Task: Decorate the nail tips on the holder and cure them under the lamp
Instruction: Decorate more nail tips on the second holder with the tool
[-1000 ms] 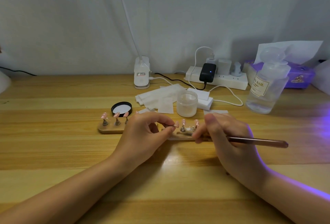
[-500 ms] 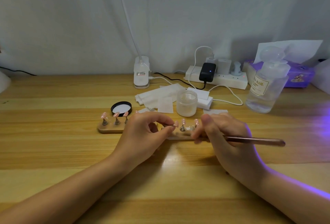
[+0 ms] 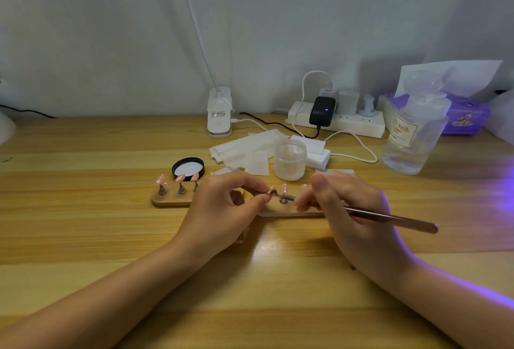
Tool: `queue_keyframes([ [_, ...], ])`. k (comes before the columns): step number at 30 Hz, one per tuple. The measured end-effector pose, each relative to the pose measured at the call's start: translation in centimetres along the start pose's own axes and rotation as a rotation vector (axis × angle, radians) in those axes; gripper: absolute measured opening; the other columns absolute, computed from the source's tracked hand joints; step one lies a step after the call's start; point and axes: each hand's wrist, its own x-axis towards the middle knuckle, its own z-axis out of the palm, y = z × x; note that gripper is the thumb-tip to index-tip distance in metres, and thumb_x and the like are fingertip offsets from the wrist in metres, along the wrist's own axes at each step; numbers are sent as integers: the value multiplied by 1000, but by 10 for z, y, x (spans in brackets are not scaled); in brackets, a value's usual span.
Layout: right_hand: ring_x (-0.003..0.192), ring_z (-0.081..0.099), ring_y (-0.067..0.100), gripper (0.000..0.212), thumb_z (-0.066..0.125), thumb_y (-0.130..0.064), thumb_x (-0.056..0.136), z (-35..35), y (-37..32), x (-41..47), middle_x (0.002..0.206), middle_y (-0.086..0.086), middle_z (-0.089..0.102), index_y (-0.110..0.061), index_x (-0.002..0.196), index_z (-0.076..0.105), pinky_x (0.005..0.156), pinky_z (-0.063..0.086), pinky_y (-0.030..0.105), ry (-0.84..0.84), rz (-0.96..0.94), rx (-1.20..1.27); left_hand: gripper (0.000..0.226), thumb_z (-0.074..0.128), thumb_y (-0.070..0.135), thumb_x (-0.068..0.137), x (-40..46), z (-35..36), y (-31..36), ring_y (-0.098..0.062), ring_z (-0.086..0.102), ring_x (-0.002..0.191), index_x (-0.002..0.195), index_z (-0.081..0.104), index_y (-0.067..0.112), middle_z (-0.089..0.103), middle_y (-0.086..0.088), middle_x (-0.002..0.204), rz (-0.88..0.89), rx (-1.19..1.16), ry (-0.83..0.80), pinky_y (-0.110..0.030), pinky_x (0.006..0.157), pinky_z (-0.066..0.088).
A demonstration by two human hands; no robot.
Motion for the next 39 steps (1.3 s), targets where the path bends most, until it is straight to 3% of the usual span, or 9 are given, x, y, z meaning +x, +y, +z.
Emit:
queue_keyframes([
  [6, 75, 62, 4, 36, 41, -34, 90, -1, -1, 0, 72, -11, 66, -18, 73, 68, 72, 46, 30, 21, 26, 22, 17, 72, 15, 75, 0, 0, 0, 0, 45, 45, 75, 66, 31, 65, 13, 70, -2, -1, -2, -8, 45, 33],
  [10, 69, 59, -1, 49, 37, -43, 93, -1, -2, -1, 62, -9, 64, -16, 66, 67, 71, 44, 24, 35, -14, 63, 15, 72, 16, 76, 0, 0, 0, -1, 43, 44, 75, 66, 29, 66, 11, 71, -14, -14, 1, -8, 45, 33],
  [14, 75, 62, 3, 37, 40, -36, 92, -2, -1, 1, 74, -11, 66, -17, 76, 68, 71, 46, 26, 23, 4, 54, 12, 72, 18, 75, 1, 0, 0, -7, 46, 48, 76, 67, 29, 66, 14, 72, -22, -4, -1, -11, 48, 37],
  [17, 68, 59, -4, 42, 42, -37, 92, -1, -1, -2, 64, -11, 65, -15, 69, 69, 70, 42, 22, 28, -20, 53, 16, 72, 15, 76, 1, 0, 1, -1, 44, 47, 75, 66, 30, 65, 15, 69, -13, -2, 1, -9, 47, 34],
  [22, 76, 63, 2, 29, 48, -28, 88, -3, -1, 0, 74, -10, 68, -14, 76, 70, 72, 46, 28, 31, -14, 53, 18, 71, 15, 77, 1, 0, 2, -1, 49, 54, 74, 65, 32, 65, 18, 74, -10, -6, 6, -9, 51, 36],
  [26, 68, 61, -5, 36, 49, -36, 88, -3, -2, -2, 65, -9, 67, -13, 70, 70, 71, 44, 29, 32, -48, 40, 15, 71, 16, 77, 1, 0, 2, 0, 54, 59, 75, 67, 30, 65, 15, 71, -10, -1, 10, -11, 53, 39],
  [31, 73, 64, 3, 26, 53, -32, 85, -5, -3, 1, 74, -7, 70, -14, 78, 71, 69, 49, 35, 42, -3, 68, 15, 70, 17, 76, 1, 0, 2, 1, 60, 72, 74, 66, 31, 67, 16, 77, -8, -13, 12, -18, 60, 46],
  [36, 73, 62, -2, 38, 46, -41, 88, -4, -2, -2, 70, -11, 68, -15, 73, 71, 70, 46, 38, 51, -12, 65, 13, 70, 16, 76, 1, 0, 2, 2, 61, 75, 76, 67, 29, 66, 18, 79, 1, -8, 15, -14, 60, 46],
  [39, 77, 64, 2, 37, 46, -39, 87, -4, -2, 1, 75, -8, 69, -13, 78, 70, 75, 48, 29, 51, 27, 81, 13, 70, 15, 76, 1, 0, 1, 2, 62, 75, 76, 69, 28, 67, 17, 79, -1, -17, 11, -17, 62, 47],
])
